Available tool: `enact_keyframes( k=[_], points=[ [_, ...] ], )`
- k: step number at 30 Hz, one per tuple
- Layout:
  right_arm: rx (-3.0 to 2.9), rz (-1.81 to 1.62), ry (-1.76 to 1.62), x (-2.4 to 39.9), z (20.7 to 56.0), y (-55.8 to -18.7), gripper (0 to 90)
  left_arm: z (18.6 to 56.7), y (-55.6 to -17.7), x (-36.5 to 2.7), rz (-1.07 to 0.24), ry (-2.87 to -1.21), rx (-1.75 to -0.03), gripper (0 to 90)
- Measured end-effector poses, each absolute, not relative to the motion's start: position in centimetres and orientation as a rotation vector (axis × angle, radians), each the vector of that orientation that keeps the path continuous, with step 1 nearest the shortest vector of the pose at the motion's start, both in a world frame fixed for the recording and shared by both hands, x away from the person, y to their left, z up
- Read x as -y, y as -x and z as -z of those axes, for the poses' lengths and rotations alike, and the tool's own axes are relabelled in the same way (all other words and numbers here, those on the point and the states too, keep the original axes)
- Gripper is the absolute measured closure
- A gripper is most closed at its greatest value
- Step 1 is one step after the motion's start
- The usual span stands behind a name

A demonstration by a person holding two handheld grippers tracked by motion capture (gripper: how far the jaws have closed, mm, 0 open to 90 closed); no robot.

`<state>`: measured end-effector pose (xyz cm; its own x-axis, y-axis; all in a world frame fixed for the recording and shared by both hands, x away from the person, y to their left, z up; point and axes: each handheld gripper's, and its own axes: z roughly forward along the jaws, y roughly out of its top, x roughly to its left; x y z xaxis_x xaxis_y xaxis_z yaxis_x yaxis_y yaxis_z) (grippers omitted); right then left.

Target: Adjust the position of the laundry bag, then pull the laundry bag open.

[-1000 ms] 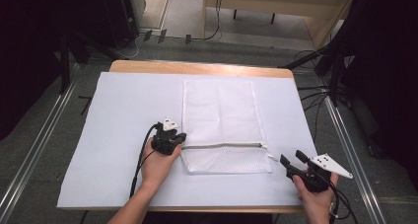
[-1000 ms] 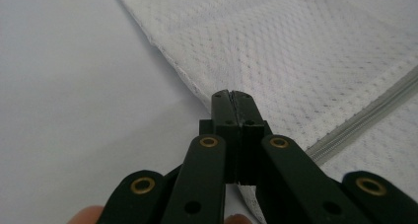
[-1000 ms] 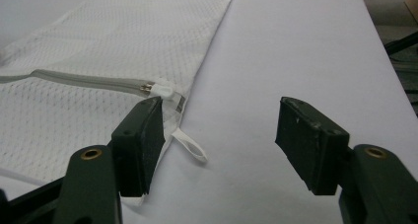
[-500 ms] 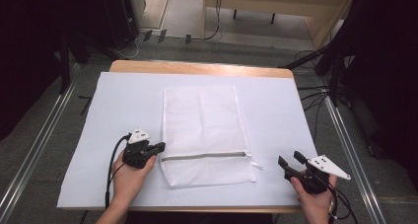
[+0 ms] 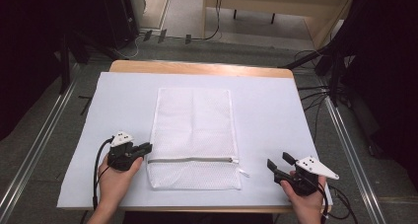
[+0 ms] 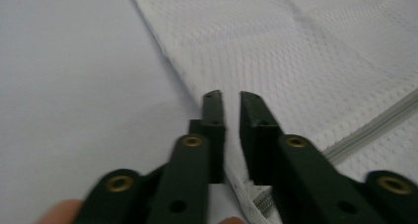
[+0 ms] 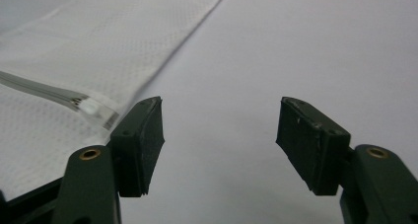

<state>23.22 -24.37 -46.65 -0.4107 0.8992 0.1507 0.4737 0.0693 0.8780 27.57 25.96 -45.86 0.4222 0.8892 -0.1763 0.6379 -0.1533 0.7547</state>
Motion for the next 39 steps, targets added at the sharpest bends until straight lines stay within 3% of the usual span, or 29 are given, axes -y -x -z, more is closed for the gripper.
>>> enact_keyframes(
  k=[1, 4, 7, 18, 34, 39],
  points=[
    [-1.918, -1.308, -1.357, 24.1, 46.6, -23.2, 36.3, 45.9, -27.4, -26.0, -0.422, -1.868, -1.304, 70.0],
    [-1.971, -1.377, -1.329, 23.1, 46.6, -23.1, 40.4, 45.7, -27.0, -26.3, -0.437, -1.842, -1.310, 59.2],
    [-2.010, -1.397, -1.299, 21.9, 46.7, -22.9, 42.0, 45.4, -26.7, -26.2, -0.434, -1.817, -1.291, 56.4],
    [-2.172, -1.335, -1.235, 17.4, 47.4, -23.1, 39.5, 44.7, -25.9, -23.5, -0.404, -1.837, -1.200, 53.7],
    [-2.252, -1.214, -1.278, 14.8, 48.9, -24.3, 35.4, 44.8, -26.3, -20.1, -0.325, -1.890, -1.106, 57.1],
    [-2.270, -1.192, -1.253, 14.1, 48.8, -24.3, 38.5, 44.8, -26.1, -19.2, -0.305, -1.906, -1.082, 57.7]
  ],
)
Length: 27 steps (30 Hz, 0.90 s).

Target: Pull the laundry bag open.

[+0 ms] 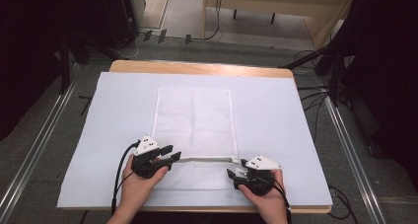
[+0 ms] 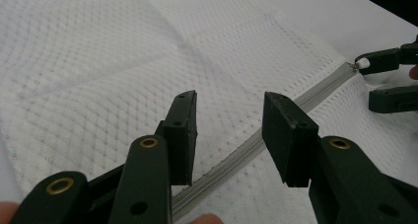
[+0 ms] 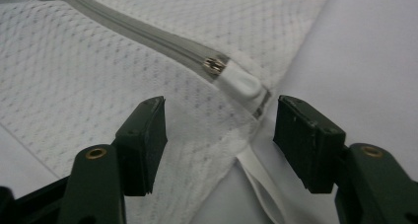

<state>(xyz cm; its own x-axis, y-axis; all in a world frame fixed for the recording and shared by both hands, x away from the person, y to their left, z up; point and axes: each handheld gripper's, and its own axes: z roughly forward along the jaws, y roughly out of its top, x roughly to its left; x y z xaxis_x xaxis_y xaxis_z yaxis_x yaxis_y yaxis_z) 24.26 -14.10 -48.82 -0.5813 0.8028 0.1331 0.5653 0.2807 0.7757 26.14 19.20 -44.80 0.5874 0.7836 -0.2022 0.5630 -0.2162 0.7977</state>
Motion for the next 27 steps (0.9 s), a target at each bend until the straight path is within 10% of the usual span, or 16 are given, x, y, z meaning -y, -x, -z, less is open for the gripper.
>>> enact_keyframes(
  k=[14, 27],
  points=[
    [-2.194, -1.150, -1.304, 13.7, 48.9, -24.1, 86.4, 44.3, -25.8, -12.7, -0.209, -1.992, -0.930, 57.6],
    [-2.156, -1.233, -1.168, 13.3, 47.7, -23.3, 88.5, 45.0, -26.9, -7.6, -0.170, -2.058, -0.891, 73.8]
  ],
)
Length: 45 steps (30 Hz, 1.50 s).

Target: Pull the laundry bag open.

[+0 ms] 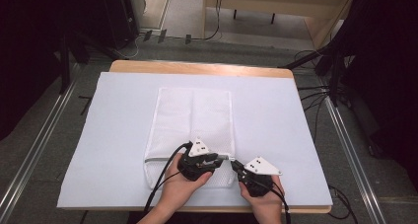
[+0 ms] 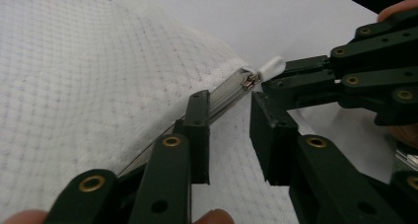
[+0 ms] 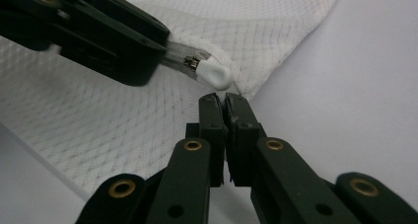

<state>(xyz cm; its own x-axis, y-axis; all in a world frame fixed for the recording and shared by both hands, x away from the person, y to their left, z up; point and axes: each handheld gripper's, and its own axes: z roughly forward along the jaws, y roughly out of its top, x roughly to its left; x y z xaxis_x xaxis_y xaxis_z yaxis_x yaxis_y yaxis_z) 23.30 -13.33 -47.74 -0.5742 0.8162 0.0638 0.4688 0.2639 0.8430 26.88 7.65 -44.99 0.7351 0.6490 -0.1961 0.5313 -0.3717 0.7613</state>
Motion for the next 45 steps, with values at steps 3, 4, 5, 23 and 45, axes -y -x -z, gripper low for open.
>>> enact_keyframes(
  k=[3, 4, 5, 23, 45],
  points=[
    [-2.146, -1.252, -1.143, 13.3, 47.4, -23.0, 88.9, 45.4, -27.1, -7.2, -0.168, -2.071, -0.909, 77.6],
    [-2.140, -1.263, -1.131, 13.3, 47.3, -23.0, 89.0, 45.5, -27.2, -7.2, -0.156, -2.073, -0.915, 79.0],
    [-2.138, -1.274, -1.106, 13.2, 47.1, -22.8, 89.2, 45.6, -27.2, -7.1, -0.153, -2.082, -0.915, 77.5],
    [-2.148, -1.257, -1.046, 12.5, 46.9, -22.5, 89.2, 44.2, -27.5, -7.3, -0.014, -1.959, -0.975, 59.8],
    [-2.124, -1.260, -1.060, 13.0, 46.8, -22.5, 89.3, 44.0, -27.9, -8.6, 0.063, -1.913, -1.029, 80.8]
  ],
)
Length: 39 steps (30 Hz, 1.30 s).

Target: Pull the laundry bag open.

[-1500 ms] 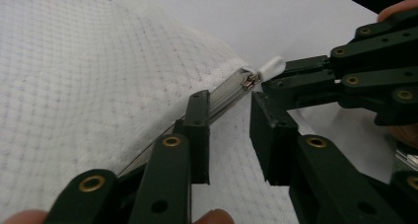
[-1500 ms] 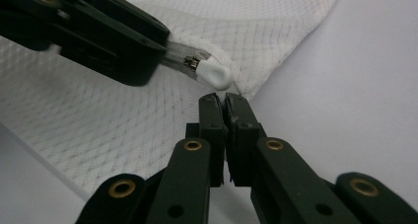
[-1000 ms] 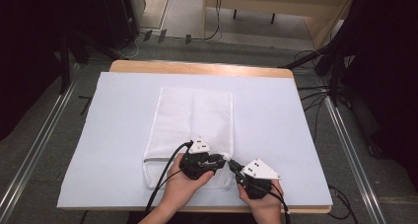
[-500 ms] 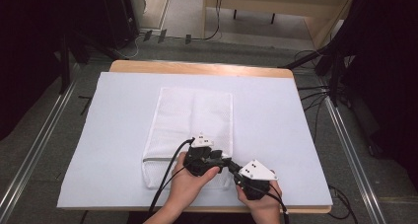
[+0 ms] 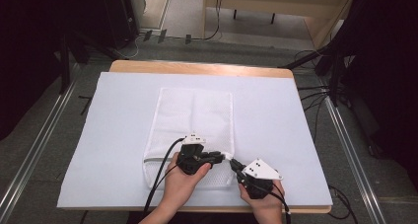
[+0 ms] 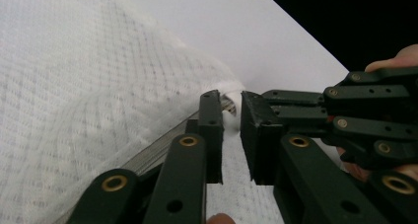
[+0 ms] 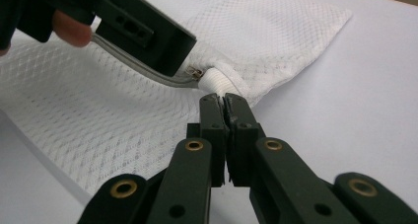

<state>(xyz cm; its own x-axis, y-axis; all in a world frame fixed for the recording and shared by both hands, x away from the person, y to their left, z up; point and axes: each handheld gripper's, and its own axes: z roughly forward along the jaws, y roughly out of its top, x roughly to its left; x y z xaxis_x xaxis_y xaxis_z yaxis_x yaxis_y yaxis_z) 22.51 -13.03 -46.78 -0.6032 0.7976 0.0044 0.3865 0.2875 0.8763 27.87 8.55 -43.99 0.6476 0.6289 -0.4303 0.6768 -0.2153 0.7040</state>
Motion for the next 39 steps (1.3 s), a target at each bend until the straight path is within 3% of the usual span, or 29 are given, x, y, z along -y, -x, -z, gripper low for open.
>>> enact_keyframes(
  k=[9, 29, 39],
  points=[
    [-2.121, -1.268, -1.063, 13.0, 46.8, -22.5, 89.3, 44.4, -28.0, -8.5, 0.084, -1.931, -1.033, 86.5],
    [-2.105, -1.243, -1.045, 13.1, 46.1, -22.3, 90.0, 44.9, -28.1, -8.6, 0.053, -1.981, -1.032, 87.5],
    [-2.080, -1.260, -1.066, 14.0, 45.7, -22.4, 90.0, 45.7, -28.3, -10.8, 0.024, -1.973, -1.084, 87.4]
  ],
)
